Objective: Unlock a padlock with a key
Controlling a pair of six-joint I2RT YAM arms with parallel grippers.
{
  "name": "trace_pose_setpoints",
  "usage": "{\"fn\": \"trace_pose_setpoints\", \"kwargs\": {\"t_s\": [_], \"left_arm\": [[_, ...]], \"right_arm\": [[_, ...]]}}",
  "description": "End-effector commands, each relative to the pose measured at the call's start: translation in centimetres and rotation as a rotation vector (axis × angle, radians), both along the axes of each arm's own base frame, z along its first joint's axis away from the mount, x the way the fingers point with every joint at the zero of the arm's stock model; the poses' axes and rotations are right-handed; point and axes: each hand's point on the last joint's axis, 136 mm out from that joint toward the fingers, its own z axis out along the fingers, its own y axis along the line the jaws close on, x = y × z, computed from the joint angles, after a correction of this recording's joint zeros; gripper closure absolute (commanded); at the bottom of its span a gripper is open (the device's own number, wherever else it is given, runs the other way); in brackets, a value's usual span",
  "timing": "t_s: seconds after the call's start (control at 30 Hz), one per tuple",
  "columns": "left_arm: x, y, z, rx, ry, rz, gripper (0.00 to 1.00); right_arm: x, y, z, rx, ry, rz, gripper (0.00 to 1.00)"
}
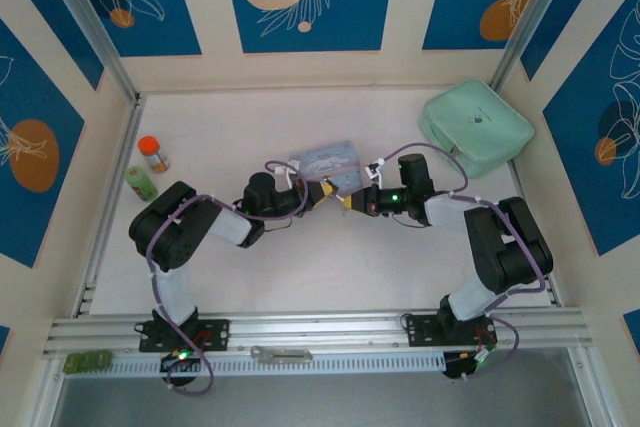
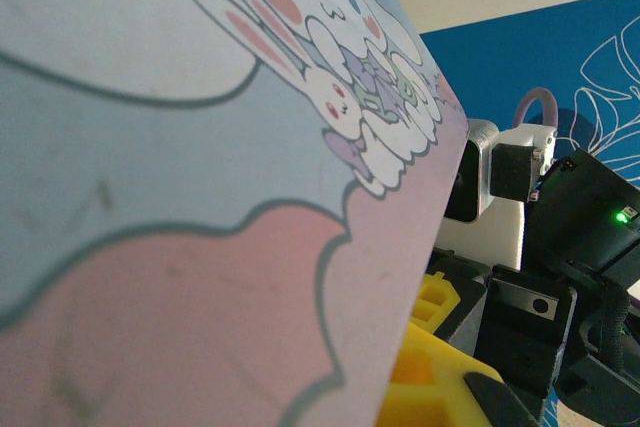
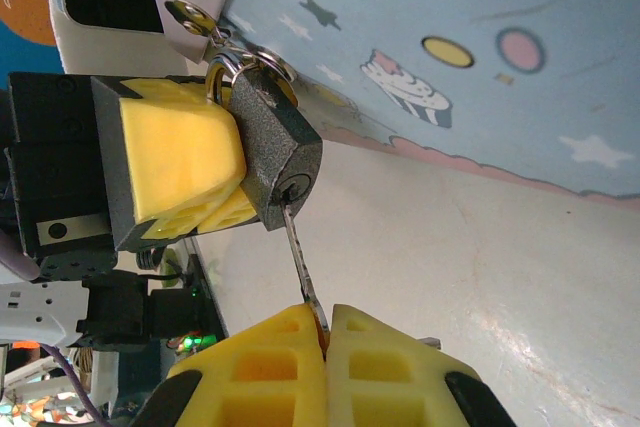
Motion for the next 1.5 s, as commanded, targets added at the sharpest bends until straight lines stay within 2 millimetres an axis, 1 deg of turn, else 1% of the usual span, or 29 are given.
{"fn": "trace_pose_setpoints", "kwargs": {"t_s": [0.0, 0.1, 0.23, 0.37, 0.5, 0.57, 0.73, 0.87, 1.0, 1.23, 1.47], "left_arm": [[-0.1, -0.2, 3.2, -0.050, -0.096, -0.023, 1.00], [-0.2, -0.4, 3.2, -0.055, -0.099, -0.038, 1.00], [-0.6, -0.7, 3.4, -0.057, -0.105, -0.068, 1.00], [-1.0, -0.7, 3.8, -0.057, -0.116, -0.086, 1.00], [-1.0, -0.5, 4.1, -0.071, -0.116, -0.079, 1.00], [-0.7, -0.3, 4.3, -0.093, -0.113, -0.063, 1.00], [-0.4, -0.5, 4.7, -0.112, -0.115, -0.073, 1.00], [-0.3, -0.4, 4.7, -0.100, -0.111, -0.087, 1.00], [-0.2, 0.0, 4.4, -0.080, -0.106, -0.093, 1.00], [0.0, -0.1, 4.6, -0.078, -0.107, -0.096, 1.00], [-0.1, -0.1, 4.7, -0.078, -0.109, -0.095, 1.00]], "right_arm": [[0.2, 0.1, 1.8, 0.044, -0.040, 0.018, 1.00], [0.3, -0.4, 2.3, 0.051, -0.050, 0.008, 1.00], [0.5, -0.1, 2.5, 0.056, -0.056, 0.014, 1.00], [0.8, 0.3, 2.1, 0.052, -0.047, 0.011, 1.00], [0.6, 0.8, 1.8, 0.047, -0.041, 0.028, 1.00], [0.5, 0.6, 1.8, 0.039, -0.047, 0.023, 1.00], [-0.4, 0.0, 2.1, 0.024, -0.060, 0.015, 1.00], [-1.0, -0.8, 1.5, 0.008, -0.048, 0.003, 1.00], [-1.1, -1.4, 1.1, 0.012, -0.037, -0.015, 1.00], [-1.1, -1.3, 1.2, 0.021, -0.040, -0.010, 1.00], [-0.8, -0.6, 1.2, 0.026, -0.045, 0.002, 1.00]]}}
